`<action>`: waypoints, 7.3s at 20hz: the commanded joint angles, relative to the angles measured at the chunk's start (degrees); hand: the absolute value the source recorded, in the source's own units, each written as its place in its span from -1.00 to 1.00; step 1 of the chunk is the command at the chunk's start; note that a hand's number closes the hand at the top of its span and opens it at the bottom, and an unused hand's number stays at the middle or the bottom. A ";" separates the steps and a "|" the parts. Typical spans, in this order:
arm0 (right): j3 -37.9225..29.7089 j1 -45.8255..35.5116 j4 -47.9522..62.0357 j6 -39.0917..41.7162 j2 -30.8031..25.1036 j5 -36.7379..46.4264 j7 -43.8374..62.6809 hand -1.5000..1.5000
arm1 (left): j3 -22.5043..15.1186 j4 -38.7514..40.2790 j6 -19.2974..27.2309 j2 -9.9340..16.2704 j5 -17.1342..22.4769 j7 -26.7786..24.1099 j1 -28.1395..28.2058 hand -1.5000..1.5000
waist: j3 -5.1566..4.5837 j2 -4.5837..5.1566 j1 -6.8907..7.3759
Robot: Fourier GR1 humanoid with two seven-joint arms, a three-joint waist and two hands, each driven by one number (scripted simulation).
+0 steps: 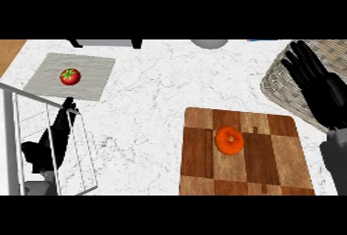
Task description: Pick the squash from the cutting board and place it in the basket
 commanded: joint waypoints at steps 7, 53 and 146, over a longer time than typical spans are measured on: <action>2.21 -7.37 0.42 11.68 -9.30 11.65 -17.05 1.00 | 1.41 -4.43 -3.31 3.76 3.44 10.49 0.08 0.00 | 0.58 0.50 0.19; 3.79 -13.13 -30.73 22.27 -9.27 16.04 55.39 -1.00 | 6.64 -8.69 -4.13 4.59 3.39 22.62 -3.17 0.00 | 0.86 -0.42 -3.18; 40.67 -10.38 1.86 -35.60 23.43 62.01 41.18 1.00 | 10.43 -6.72 -10.84 -2.60 -4.56 21.56 -5.28 0.00 | 0.84 -0.25 -0.53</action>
